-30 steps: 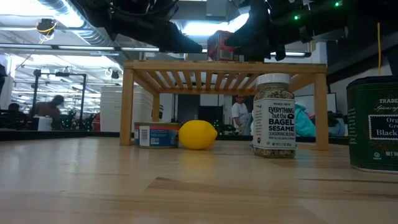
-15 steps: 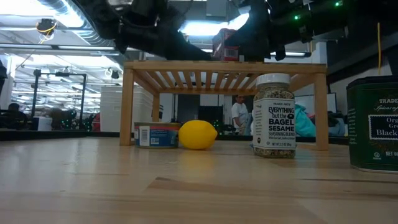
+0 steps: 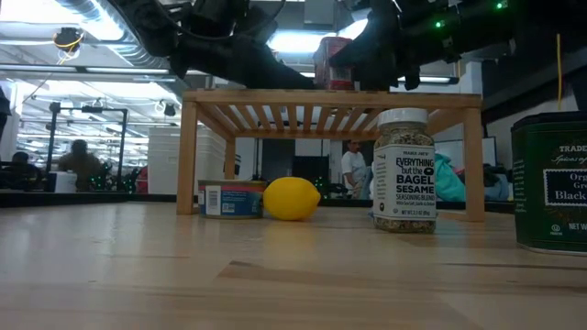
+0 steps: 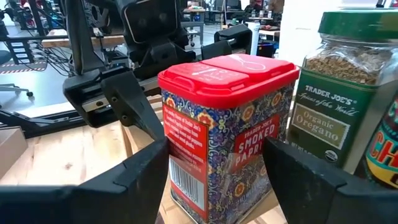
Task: Shelf spices
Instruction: Remove the red seasoning can from the shelf
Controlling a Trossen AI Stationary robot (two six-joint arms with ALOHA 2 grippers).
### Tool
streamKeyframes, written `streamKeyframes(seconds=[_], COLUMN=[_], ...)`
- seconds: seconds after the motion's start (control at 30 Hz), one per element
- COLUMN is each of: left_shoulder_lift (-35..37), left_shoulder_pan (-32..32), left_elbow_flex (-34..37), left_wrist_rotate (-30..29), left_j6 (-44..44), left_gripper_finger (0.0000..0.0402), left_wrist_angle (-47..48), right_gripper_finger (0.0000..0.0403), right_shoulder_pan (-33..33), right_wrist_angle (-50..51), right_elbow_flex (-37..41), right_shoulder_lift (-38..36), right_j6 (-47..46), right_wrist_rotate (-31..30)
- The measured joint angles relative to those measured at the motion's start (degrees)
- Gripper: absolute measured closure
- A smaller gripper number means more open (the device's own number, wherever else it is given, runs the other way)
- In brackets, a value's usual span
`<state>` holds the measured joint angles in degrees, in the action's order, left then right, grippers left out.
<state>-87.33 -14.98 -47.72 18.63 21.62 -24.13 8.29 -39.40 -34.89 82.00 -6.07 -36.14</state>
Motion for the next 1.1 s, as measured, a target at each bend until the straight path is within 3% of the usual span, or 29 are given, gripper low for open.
streamKeyframes(seconds=[0.23, 0.6, 0.87, 1.1], left_shoulder_lift=[0.00, 0.11, 2.68, 6.68], left_shoulder_pan=[-0.07, 2.04, 4.24, 4.13], left_elbow_flex=[0.00, -0.13, -0.13, -0.11], left_wrist_rotate=[0.00, 1.30, -3.99, -7.46], left_j6=[-0.67, -2.23, 0.05, 0.04], left_gripper_finger=[0.0164, 0.0164, 0.0164, 0.0164], left_wrist_angle=[-0.19, 0.67, 0.96, 1.09], right_gripper_finger=[0.0143, 0.0143, 0.0143, 0.0143], right_shoulder_pan=[-0.02, -0.17, -0.11, -0.11], right_wrist_angle=[0.23, 1.65, 5.50, 5.20], right_elbow_flex=[0.00, 0.00, 0.00, 0.00], right_shoulder_lift=[0.00, 0.21, 0.17, 0.13], right_j6=[-0.05, 0.46, -1.09, -1.31], right_wrist_rotate=[0.15, -5.23, -7.79, -3.13])
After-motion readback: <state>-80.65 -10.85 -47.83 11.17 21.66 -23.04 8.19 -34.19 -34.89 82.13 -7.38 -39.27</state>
